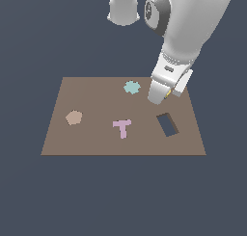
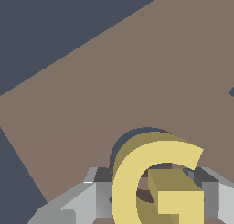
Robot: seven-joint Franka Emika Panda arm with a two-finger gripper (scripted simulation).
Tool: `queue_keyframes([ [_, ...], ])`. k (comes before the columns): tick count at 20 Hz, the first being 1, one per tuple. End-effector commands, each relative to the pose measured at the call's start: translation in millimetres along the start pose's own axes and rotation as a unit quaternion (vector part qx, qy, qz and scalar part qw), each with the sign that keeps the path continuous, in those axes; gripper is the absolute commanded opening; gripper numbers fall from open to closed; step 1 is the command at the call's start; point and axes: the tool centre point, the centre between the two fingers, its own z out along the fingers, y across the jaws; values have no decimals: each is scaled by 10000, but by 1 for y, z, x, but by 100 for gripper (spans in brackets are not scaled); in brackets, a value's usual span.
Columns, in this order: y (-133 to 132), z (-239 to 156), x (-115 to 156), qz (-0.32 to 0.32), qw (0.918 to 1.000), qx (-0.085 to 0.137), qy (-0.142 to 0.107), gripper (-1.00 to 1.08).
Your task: Insert a designated object into the corresponding slot on a board.
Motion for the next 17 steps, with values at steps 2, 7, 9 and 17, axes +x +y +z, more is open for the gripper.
queue_keyframes([
  [2, 0, 2, -1, -1, 10000, 0, -1, -100],
  [7, -2, 10, 0, -51, 10000, 11, -3, -100],
  [9, -2, 10, 0, -51, 10000, 11, -3, 100],
  [17, -2, 10, 0, -51, 10000, 11, -3, 100],
])
